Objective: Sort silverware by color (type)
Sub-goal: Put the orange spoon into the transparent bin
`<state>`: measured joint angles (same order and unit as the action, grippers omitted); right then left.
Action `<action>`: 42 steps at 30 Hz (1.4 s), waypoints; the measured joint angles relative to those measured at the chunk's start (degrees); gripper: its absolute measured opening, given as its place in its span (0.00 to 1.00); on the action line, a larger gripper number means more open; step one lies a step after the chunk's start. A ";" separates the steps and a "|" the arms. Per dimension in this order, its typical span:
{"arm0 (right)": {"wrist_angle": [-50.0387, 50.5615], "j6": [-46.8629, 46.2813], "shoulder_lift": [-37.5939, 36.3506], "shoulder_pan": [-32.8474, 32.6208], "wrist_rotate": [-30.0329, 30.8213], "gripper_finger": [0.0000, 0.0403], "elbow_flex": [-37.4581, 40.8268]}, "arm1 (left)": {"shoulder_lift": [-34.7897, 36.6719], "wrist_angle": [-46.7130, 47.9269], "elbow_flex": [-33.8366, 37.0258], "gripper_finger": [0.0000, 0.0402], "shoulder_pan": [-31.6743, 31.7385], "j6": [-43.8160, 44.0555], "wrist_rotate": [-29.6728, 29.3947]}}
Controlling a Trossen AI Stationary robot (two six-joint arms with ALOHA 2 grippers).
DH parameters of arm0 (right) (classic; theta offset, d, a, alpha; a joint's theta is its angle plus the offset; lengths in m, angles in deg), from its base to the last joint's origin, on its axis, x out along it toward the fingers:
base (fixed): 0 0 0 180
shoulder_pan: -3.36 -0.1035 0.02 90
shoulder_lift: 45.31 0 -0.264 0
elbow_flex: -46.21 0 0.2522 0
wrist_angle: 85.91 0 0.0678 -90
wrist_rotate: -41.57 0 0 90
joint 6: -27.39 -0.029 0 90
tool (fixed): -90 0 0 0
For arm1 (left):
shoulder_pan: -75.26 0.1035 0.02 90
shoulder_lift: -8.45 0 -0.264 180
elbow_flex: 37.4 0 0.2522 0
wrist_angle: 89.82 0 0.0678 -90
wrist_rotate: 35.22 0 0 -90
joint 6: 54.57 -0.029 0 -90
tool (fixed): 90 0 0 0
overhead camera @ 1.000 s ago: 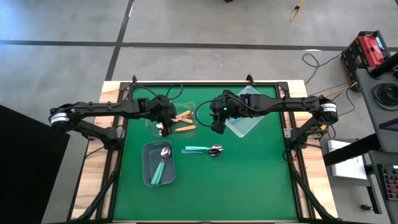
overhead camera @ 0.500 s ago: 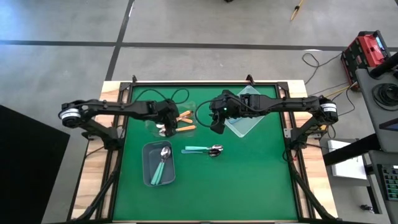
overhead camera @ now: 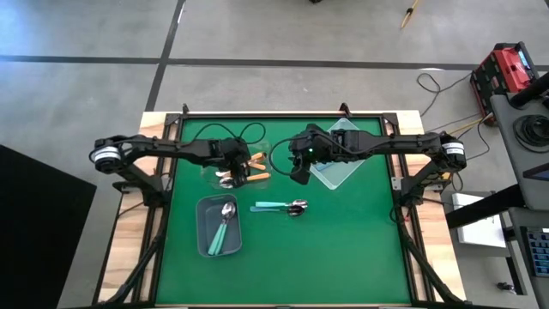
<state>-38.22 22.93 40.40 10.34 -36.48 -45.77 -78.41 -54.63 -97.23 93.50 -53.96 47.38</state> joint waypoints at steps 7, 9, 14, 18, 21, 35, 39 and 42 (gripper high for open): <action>0.00 0.11 0.00 0.00 0.00 0.32 0.00 | -1.53 -0.27 -0.06 0.24 0.02 0.17 0.68; -0.06 0.17 -0.02 0.00 0.00 0.32 0.13 | -1.79 -0.31 -0.09 0.24 0.02 0.17 0.80; -0.01 0.17 -0.04 0.00 0.04 0.32 0.69 | -2.32 -0.58 -0.15 0.24 0.00 0.45 0.88; -0.09 -0.01 -0.04 0.00 0.07 0.32 1.20 | -2.36 -0.66 -0.10 0.24 0.00 0.77 1.32; -0.18 -0.01 -0.04 0.00 0.07 0.32 1.46 | -2.41 -1.04 -0.04 0.24 0.00 1.55 1.32; -0.37 0.17 -0.04 0.00 0.09 0.32 1.62 | -2.40 -1.31 0.07 0.33 0.00 1.90 0.81; -0.37 0.17 -0.04 0.00 0.09 0.32 1.62 | -2.41 -1.38 0.15 0.34 0.00 1.92 0.81; -0.37 0.06 -0.04 0.00 0.09 0.32 1.62 | -2.41 -1.49 0.49 0.35 0.00 2.70 0.79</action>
<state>-38.59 22.99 40.36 10.34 -36.40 -44.15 -80.82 -56.11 -96.74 93.50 -51.26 48.17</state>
